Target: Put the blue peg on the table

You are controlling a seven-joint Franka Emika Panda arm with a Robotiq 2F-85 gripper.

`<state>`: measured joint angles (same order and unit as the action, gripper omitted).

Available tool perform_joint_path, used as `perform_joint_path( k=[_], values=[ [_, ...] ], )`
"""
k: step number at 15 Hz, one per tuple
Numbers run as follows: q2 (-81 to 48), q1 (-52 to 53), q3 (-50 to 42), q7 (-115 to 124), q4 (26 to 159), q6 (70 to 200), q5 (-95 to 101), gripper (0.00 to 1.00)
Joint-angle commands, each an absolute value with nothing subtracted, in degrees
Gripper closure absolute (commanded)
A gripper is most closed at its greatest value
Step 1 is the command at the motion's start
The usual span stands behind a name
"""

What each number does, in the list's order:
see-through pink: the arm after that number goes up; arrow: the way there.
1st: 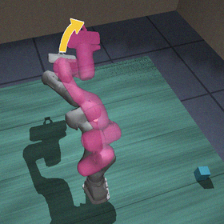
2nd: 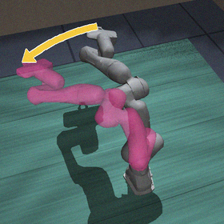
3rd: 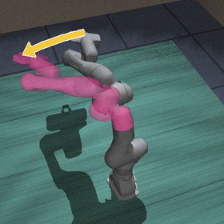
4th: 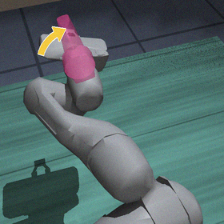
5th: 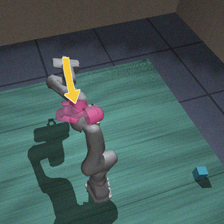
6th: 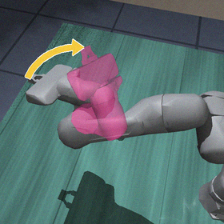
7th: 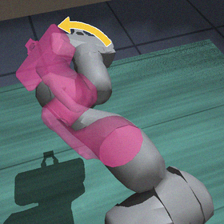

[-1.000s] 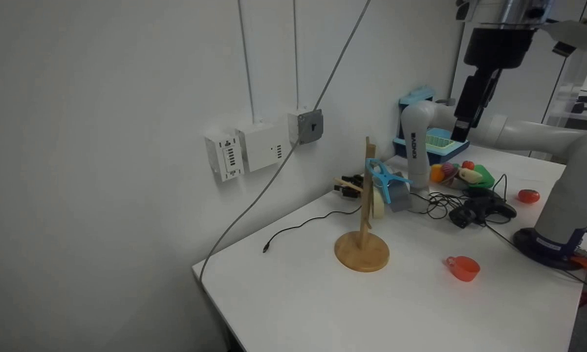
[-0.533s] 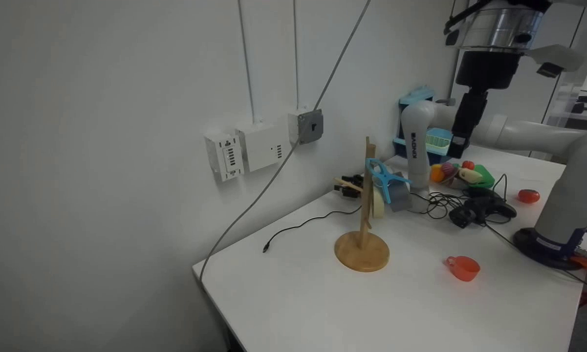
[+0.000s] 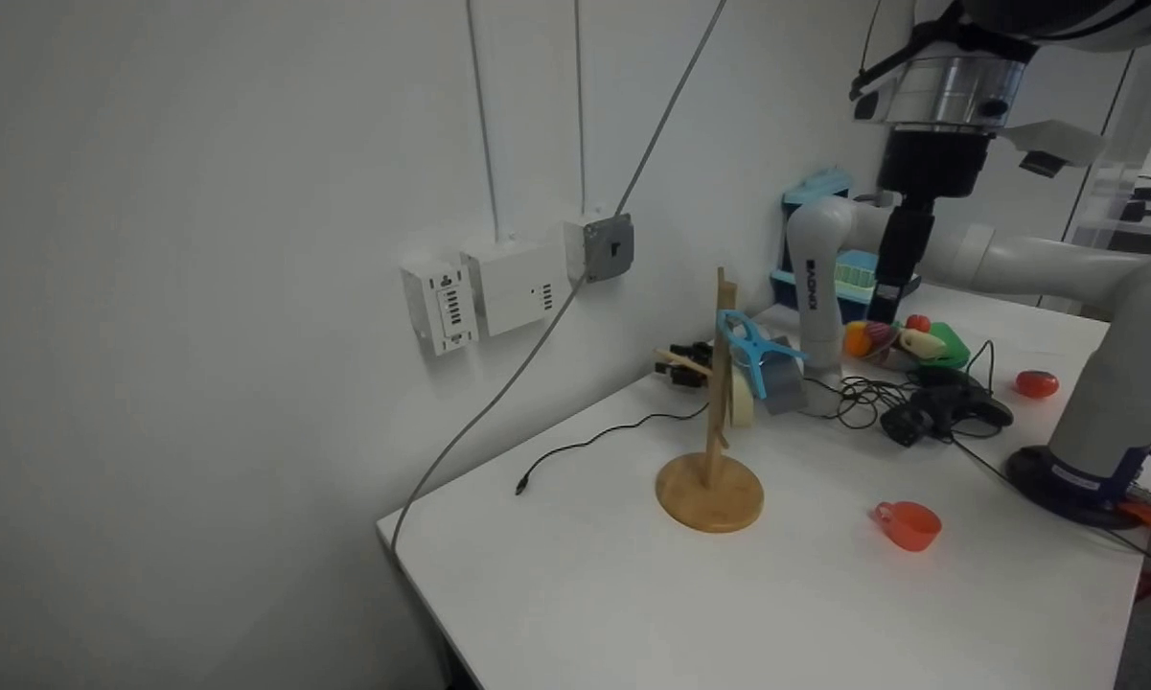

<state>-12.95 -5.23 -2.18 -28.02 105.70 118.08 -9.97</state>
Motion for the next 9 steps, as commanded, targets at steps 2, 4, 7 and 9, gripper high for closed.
perform_joint_path(
  k=[2, 4, 7, 9],
  values=[
    [-12.90, -5.79, -1.41, -27.84, 105.61, 117.92, -9.79, 0.00],
    [-12.90, -5.79, -1.40, -27.84, 105.61, 117.92, -9.79, 0.00],
    [-13.36, -6.25, -1.17, -29.22, 107.27, 123.36, -11.96, 0.00],
    [-13.63, -6.56, -0.92, -30.53, 108.76, 127.50, -13.06, 0.00]
  ],
)
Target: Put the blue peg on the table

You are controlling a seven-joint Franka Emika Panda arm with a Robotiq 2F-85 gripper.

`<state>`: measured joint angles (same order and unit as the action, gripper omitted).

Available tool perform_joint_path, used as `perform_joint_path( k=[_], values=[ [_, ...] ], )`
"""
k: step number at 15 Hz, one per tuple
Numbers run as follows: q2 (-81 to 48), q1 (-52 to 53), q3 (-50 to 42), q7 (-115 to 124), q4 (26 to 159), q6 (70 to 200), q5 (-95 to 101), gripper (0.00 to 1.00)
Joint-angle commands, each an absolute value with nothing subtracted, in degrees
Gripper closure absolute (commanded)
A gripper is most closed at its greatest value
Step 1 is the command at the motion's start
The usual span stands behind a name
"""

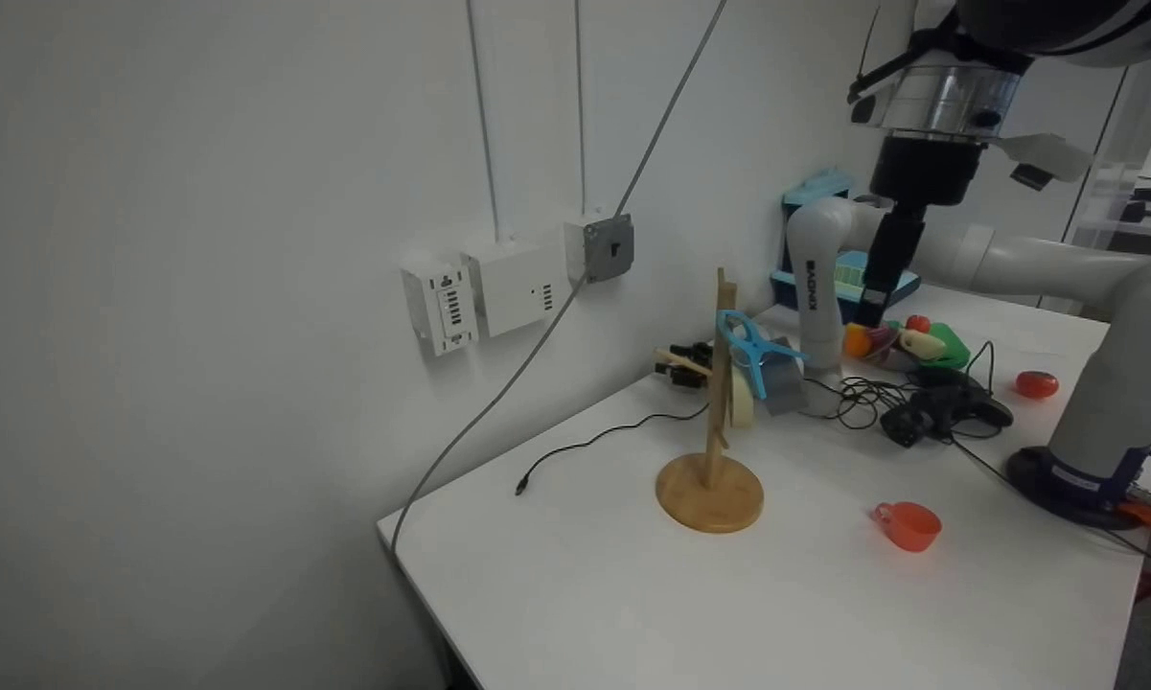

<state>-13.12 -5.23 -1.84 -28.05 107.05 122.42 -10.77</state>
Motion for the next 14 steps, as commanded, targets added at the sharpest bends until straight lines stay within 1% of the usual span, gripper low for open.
perform_joint_path(
  k=[1, 6, 10, 13, 14],
  values=[
    [-13.87, -6.75, -0.79, -31.24, 109.51, 129.54, -13.44, 0.00],
    [-13.44, -7.61, 1.04, -35.88, 113.17, 136.97, -18.01, 0.00],
    [-13.56, -8.58, 2.53, -41.91, 113.74, 137.60, -22.86, 0.00],
    [-13.53, -8.35, 2.18, -43.29, 114.00, 138.45, -22.83, 0.00],
    [-18.53, -9.29, 1.83, -46.46, 108.99, 139.59, -22.61, 0.00]
  ],
)
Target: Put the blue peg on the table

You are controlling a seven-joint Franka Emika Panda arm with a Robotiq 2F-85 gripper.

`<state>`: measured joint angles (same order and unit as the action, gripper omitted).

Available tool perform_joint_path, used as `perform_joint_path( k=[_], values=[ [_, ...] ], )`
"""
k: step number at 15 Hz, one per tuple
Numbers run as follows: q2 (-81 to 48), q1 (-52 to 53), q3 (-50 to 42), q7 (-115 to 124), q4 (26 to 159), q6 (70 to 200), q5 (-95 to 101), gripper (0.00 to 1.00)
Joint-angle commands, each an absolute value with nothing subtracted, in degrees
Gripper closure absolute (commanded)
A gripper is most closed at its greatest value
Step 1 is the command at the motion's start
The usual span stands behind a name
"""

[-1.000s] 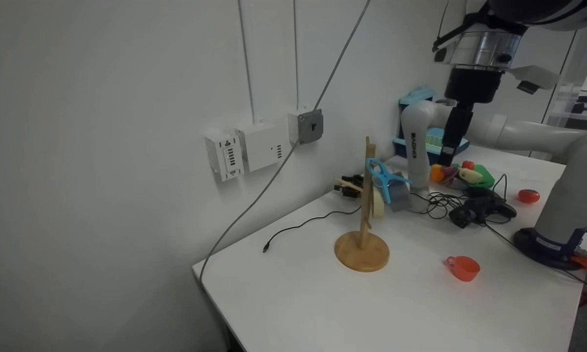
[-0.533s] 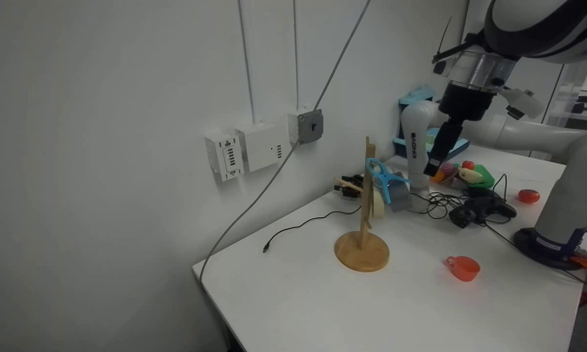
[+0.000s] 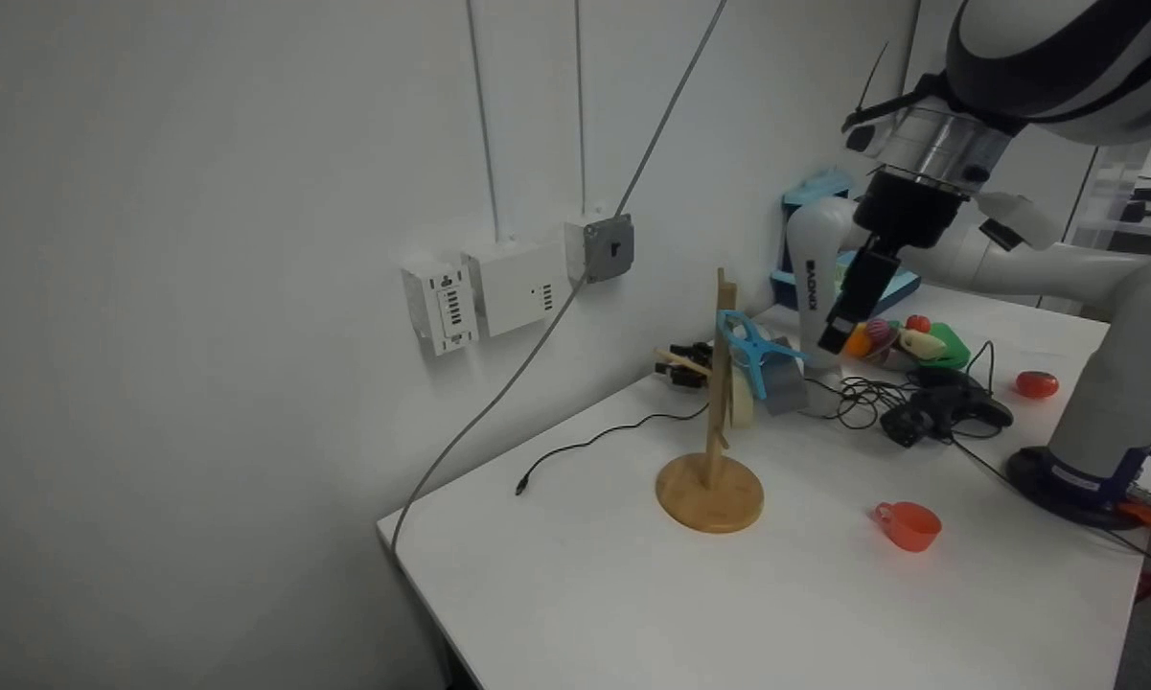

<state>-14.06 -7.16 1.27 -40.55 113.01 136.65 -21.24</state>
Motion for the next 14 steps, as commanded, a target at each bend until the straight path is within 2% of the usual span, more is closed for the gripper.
perform_joint_path(
  k=[1, 14],
  values=[
    [-18.73, -9.28, 1.86, -46.66, 109.09, 141.17, -22.49, 0.00],
    [-28.02, -12.20, 6.03, -46.71, 101.63, 147.99, -21.29, 0.00]
  ],
)
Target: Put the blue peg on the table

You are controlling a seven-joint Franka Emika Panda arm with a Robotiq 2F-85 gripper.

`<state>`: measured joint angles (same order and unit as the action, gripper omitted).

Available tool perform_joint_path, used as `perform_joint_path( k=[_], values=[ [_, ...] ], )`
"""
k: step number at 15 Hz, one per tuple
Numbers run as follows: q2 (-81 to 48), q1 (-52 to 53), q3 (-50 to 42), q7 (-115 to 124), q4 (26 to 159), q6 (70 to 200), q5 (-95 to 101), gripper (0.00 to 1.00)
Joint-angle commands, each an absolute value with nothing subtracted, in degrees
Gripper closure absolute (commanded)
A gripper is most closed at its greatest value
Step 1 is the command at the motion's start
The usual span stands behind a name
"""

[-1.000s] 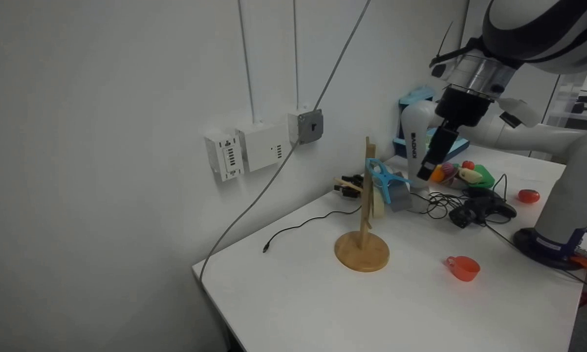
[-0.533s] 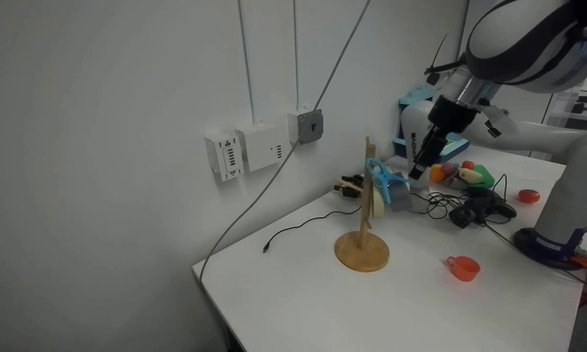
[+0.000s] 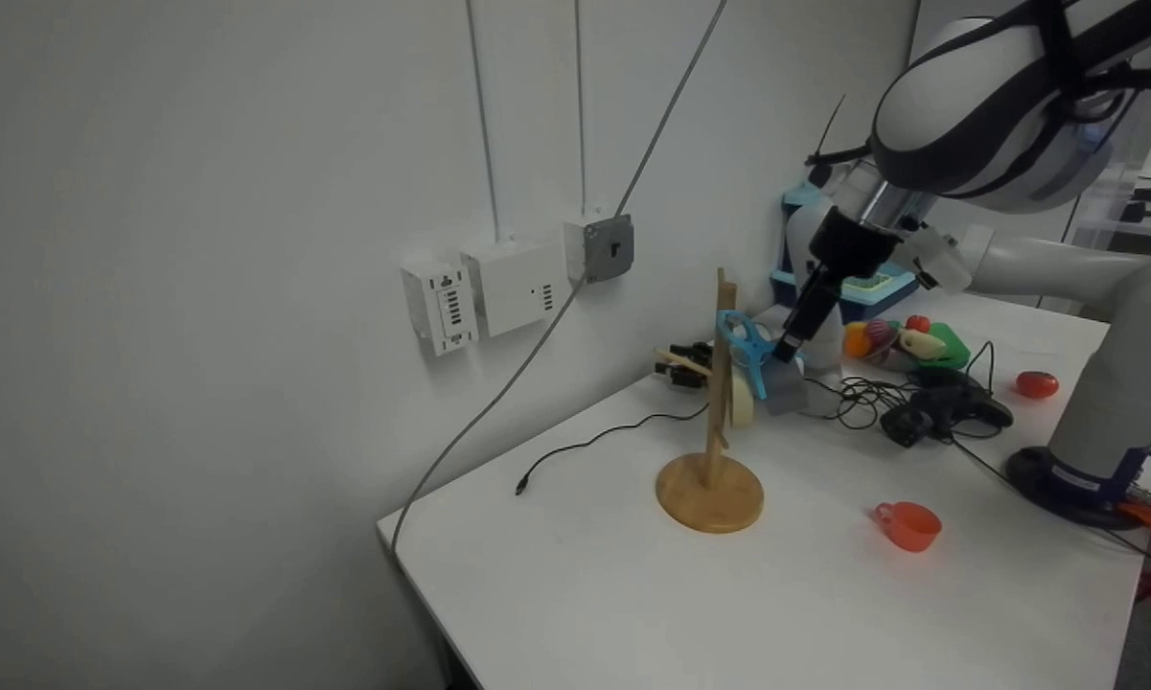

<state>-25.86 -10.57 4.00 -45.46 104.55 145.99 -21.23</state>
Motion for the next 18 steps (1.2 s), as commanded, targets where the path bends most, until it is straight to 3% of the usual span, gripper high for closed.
perform_joint_path(
  k=[1, 4, 6, 7, 10, 15, 17, 18],
  values=[
    [-28.45, -12.32, 6.39, -46.68, 101.16, 148.33, -21.25, 0.00],
    [-29.59, -12.73, 7.14, -46.50, 100.24, 148.90, -21.09, 0.01],
    [-30.25, -13.08, 7.49, -46.52, 99.61, 148.47, -21.09, 0.08],
    [-30.55, -13.19, 7.53, -46.55, 99.37, 148.31, -20.91, 0.28],
    [-31.35, -13.61, 7.86, -46.54, 98.76, 148.00, -20.78, 0.41],
    [-31.48, -13.75, 8.09, -46.30, 98.55, 147.67, -19.91, 0.82],
    [-31.24, -13.76, 8.27, -46.37, 98.49, 147.57, -19.81, 0.94],
    [-31.11, -13.81, 8.36, -46.46, 98.58, 147.52, -19.82, 0.94]
  ],
)
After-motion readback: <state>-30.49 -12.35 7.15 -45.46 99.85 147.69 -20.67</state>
